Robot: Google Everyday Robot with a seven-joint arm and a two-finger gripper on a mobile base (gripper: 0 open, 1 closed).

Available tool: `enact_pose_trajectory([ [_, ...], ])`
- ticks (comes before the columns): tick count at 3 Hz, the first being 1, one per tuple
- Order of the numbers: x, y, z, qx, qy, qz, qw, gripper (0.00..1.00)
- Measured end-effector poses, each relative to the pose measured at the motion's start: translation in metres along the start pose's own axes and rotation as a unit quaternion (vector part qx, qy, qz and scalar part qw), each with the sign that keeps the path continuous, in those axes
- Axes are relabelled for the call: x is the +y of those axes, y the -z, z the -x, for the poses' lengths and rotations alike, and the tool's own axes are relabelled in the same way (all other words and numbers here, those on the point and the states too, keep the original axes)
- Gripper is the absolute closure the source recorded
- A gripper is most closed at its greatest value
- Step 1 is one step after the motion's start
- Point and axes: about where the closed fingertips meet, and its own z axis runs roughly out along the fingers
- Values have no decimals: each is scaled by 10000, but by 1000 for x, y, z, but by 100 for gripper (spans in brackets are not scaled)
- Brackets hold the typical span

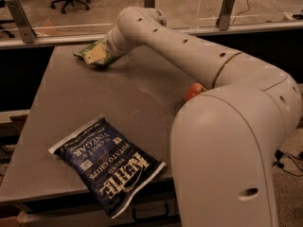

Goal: Move green jalapeno chip bag near apple

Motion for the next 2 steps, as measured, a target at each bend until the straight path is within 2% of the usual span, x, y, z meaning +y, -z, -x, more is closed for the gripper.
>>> enact_pose_trajectory([
  [1, -6, 2, -3, 95, 70, -114, 9999, 41],
  [2, -10, 4, -6, 167, 155, -186, 9996, 73],
])
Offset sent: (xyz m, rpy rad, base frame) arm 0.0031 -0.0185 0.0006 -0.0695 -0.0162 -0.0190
